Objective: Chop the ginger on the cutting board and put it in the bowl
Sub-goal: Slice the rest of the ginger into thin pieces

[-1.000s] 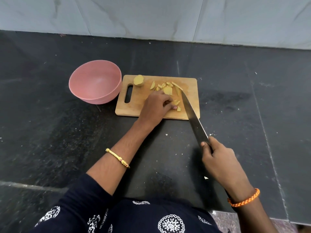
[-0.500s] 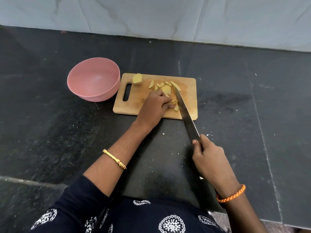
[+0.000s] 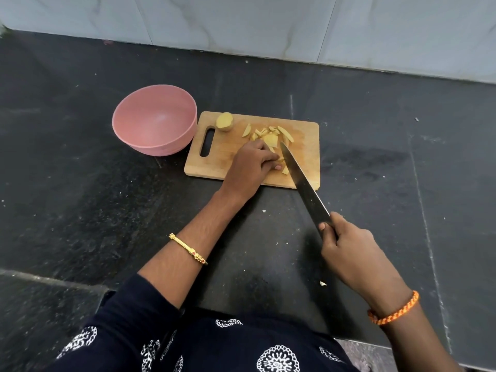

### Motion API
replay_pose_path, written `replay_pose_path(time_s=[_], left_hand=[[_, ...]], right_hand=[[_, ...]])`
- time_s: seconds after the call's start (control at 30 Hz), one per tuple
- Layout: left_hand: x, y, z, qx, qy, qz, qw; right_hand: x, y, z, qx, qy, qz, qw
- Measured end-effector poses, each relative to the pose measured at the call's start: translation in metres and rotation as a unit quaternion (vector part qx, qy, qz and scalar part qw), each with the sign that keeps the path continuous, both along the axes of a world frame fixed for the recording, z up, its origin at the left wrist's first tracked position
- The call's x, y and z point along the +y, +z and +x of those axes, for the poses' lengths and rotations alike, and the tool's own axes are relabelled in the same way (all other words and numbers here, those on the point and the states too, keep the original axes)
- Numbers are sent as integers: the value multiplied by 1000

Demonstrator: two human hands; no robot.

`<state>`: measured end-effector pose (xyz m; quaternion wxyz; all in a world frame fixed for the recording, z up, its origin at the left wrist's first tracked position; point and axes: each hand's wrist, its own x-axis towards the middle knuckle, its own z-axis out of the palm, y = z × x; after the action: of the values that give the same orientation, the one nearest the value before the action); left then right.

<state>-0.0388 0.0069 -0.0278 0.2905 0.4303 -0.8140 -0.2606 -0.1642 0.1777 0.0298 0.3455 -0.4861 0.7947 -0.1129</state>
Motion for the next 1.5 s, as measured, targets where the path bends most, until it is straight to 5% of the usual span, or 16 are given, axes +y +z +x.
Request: replay_pose_path(time_s=[0.43, 0.97, 1.33, 1.5], left_hand=[[-4, 2, -2, 10, 26, 27, 999], [-7, 0, 1, -15, 12, 23, 1000], [-5, 0, 4, 39, 41, 40, 998], [-4, 3, 6, 40, 54, 45, 997]], right_hand=[[6, 11, -1, 5, 7, 59, 998], [-6, -10, 22, 13, -75, -33, 997], [-14, -2, 16, 26, -23, 50, 998], [-14, 1, 16, 16, -52, -16, 998]])
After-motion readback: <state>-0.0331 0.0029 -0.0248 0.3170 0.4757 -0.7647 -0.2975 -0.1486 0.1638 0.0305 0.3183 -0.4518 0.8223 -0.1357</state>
